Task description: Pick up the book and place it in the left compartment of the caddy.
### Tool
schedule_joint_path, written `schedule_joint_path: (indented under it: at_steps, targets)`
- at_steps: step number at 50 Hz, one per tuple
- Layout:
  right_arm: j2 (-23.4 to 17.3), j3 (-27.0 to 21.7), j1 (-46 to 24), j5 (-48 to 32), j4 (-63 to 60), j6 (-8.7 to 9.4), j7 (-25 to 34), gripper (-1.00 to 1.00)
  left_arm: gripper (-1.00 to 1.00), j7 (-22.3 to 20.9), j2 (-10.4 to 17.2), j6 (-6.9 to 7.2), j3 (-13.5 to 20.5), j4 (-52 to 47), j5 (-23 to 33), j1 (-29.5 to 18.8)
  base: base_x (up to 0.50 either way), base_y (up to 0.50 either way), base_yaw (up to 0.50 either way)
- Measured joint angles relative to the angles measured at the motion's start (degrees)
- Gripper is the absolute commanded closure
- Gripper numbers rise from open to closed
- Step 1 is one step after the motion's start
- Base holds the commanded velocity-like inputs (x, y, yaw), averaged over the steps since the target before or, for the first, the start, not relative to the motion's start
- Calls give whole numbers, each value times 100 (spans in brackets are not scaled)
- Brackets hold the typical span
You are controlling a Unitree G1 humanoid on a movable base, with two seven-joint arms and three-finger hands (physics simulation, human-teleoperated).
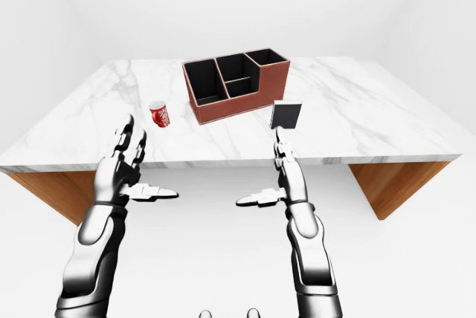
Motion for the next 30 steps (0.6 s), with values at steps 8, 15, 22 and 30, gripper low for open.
schedule_joint_path:
  at_steps: [8,15,22,30]
  targets:
    - [-84,-90,-127,-2,-647,55,170,-100,-100,-67,92,0,157,-536,-120,-161,0,0,0]
    - [-172,-212,-285,-6,-1133,55,319,-100,-100,-77,151,0,272,-787,-218,-266,0,0,0]
    - [-239,-306,-403,6,-1418,55,419,-100,-100,-42,224,0,389,-982,-321,-375,0,0,0]
    - [-312,-386,-547,1,-1587,55,481,-100,-100,2,293,0,495,-1145,-404,-451,0,0,0]
